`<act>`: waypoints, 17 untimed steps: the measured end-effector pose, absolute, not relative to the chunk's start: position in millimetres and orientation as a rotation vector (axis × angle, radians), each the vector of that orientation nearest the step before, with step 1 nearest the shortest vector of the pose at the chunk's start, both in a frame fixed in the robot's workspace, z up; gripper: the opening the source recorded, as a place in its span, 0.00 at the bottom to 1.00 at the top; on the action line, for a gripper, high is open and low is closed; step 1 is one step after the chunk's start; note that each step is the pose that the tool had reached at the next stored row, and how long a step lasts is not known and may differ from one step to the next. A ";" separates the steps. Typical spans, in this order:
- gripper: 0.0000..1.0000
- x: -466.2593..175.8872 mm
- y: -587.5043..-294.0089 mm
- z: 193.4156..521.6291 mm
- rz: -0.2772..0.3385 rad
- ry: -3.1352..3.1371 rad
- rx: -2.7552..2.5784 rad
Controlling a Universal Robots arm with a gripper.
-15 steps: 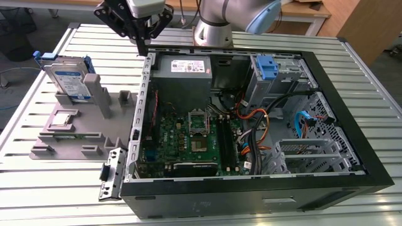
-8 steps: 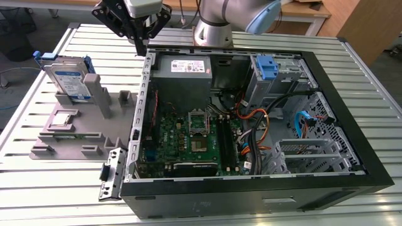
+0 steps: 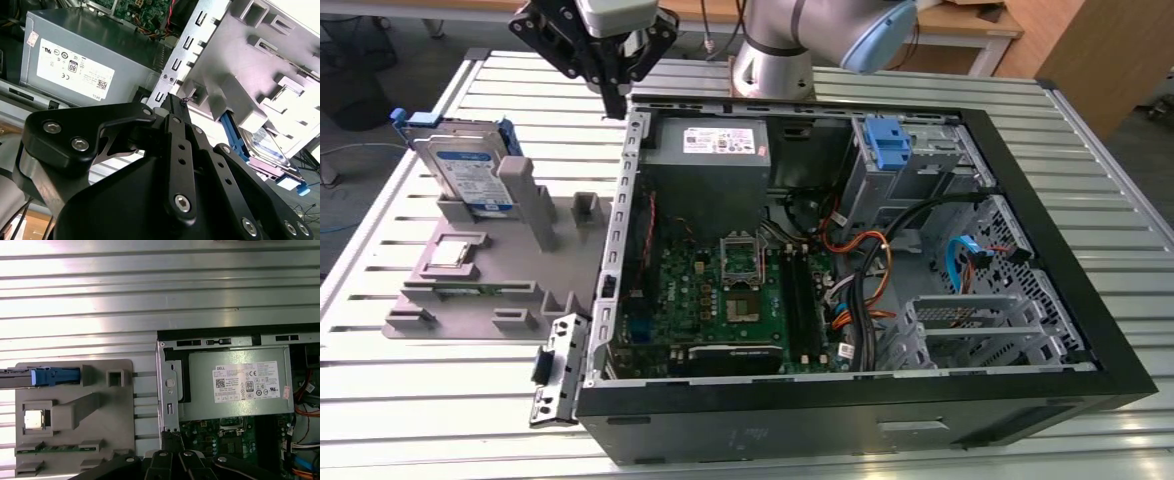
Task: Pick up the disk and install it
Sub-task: 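Reach for the disk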
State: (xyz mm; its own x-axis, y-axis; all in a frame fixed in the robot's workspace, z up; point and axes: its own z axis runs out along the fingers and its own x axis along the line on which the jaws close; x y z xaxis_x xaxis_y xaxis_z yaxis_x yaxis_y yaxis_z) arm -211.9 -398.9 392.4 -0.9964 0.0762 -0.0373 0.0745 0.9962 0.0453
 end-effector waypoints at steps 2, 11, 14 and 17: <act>0.10 -214.0 -398.9 392.4 0.068 3.100 0.117; 0.10 -232.0 -398.9 392.1 0.068 3.100 0.117; 0.10 -239.7 -398.9 391.8 0.068 3.100 0.117; 0.10 -247.2 -398.9 391.7 0.068 3.100 0.117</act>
State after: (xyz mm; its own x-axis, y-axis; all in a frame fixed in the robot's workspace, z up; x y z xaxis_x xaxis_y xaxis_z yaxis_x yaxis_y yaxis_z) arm -247.2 -398.9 391.7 -0.9964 0.0763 -0.0373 0.0746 0.9962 0.0454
